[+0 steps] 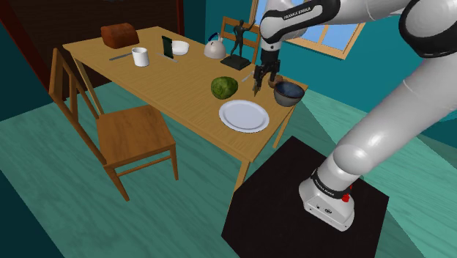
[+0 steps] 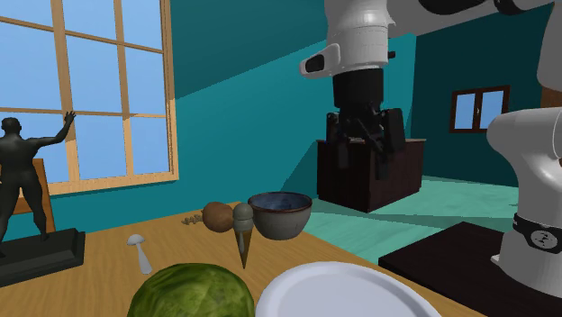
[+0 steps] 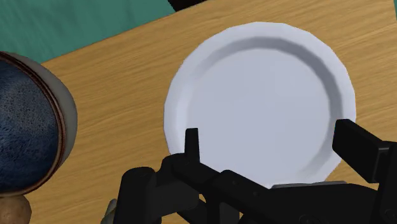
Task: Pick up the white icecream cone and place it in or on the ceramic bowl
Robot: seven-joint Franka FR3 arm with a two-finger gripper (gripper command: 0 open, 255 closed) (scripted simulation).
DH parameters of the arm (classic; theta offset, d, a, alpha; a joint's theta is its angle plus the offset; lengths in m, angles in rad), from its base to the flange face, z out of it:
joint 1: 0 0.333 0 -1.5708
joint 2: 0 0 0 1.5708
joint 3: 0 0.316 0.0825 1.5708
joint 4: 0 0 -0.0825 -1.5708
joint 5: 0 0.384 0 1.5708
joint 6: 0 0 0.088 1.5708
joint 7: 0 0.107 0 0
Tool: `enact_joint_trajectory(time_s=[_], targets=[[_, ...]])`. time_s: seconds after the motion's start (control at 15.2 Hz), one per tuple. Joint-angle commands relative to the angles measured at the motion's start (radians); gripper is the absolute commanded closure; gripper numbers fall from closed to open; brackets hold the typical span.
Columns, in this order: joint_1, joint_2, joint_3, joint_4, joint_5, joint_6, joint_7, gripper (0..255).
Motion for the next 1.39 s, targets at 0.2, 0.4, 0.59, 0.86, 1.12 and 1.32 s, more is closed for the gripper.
enact_joint_trajectory(time_s=[0.2, 0.4, 0.59, 0.86, 1.12, 1.32], targets=[[-0.028, 0.168, -0.030, 0.138, -0.002, 0.062, -0.019, 0], [-0.046, 0.266, -0.045, 0.229, 0.003, 0.087, -0.031, 0], [-0.067, 0.365, -0.057, 0.330, 0.012, 0.104, -0.043, 0], [-0.100, 0.500, -0.070, 0.485, 0.029, 0.110, -0.057, 0], [-0.131, 0.611, -0.076, 0.625, 0.045, 0.101, -0.067, 0], [-0.135, 0.627, -0.076, 0.608, 0.047, 0.134, -0.068, 0]])
